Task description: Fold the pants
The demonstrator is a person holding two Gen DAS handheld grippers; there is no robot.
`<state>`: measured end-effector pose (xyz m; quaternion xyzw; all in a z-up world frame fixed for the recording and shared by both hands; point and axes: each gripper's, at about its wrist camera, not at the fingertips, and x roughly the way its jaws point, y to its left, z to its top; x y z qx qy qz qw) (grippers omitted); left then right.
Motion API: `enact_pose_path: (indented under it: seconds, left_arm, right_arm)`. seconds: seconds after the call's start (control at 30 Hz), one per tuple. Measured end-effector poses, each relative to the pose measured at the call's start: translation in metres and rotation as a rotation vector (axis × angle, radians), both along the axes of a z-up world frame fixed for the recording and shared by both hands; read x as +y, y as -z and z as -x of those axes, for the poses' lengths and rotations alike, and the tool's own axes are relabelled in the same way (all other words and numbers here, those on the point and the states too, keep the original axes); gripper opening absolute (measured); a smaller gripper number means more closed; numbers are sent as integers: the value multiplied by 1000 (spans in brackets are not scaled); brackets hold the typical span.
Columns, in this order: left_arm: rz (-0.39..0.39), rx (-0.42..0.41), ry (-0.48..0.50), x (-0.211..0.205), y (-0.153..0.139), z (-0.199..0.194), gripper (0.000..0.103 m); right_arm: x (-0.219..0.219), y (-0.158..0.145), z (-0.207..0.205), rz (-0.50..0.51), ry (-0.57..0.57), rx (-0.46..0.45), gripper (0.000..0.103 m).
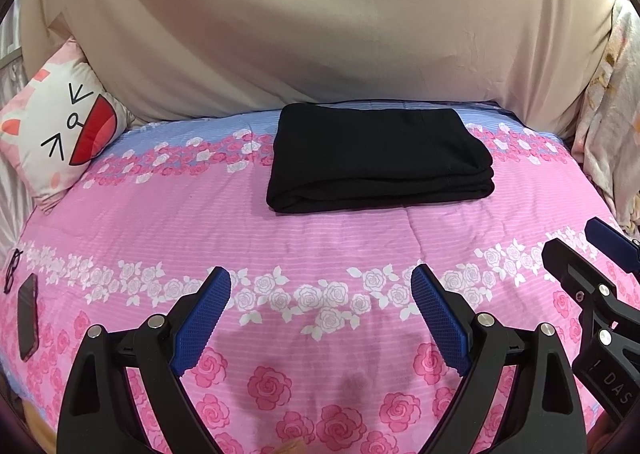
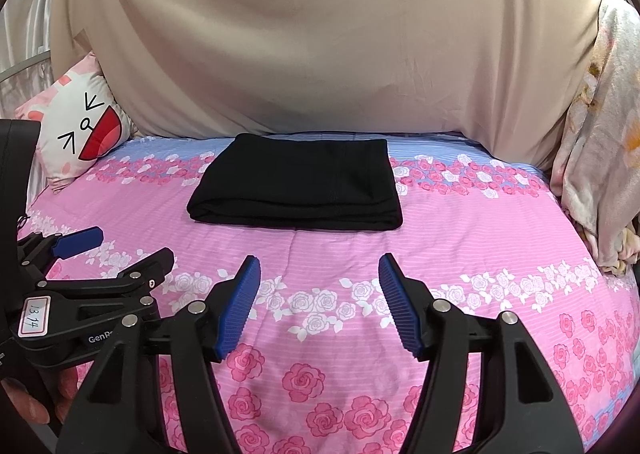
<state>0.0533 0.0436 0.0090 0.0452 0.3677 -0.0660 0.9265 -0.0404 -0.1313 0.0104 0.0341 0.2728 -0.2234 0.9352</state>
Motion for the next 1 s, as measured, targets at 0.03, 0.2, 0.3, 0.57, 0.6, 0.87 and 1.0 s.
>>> enact_pose_path:
  seconds: [0.03,0.2,0.3,0.57,0.6,0.87,1.0]
  left_arm:
    - [0,-3,2,0,0,0,90]
    - [-3,-5,0,-2,-1,0,90]
    - [-17,-13,-22,-1,1,0,92]
    - [32,-37,36,-5,4,3,92]
    - [32,-43,45,-6,4,4,92]
    - [-2,15,35,-11,5,1,92]
    - [-36,18,60,-15,8,2,92]
  right_arm:
    - [-1,0,0,0,1,0,60]
    - [-1,0,0,-1,1,1,60]
    - [-2,0,0,0,0,2,60]
    - [0,5,-1,-3,6,7,61]
    - [0,5,-1,-1,8,9,61]
    - [-2,6,2,-2,35,5,72]
    - [-2,5,3,4,35,3,73]
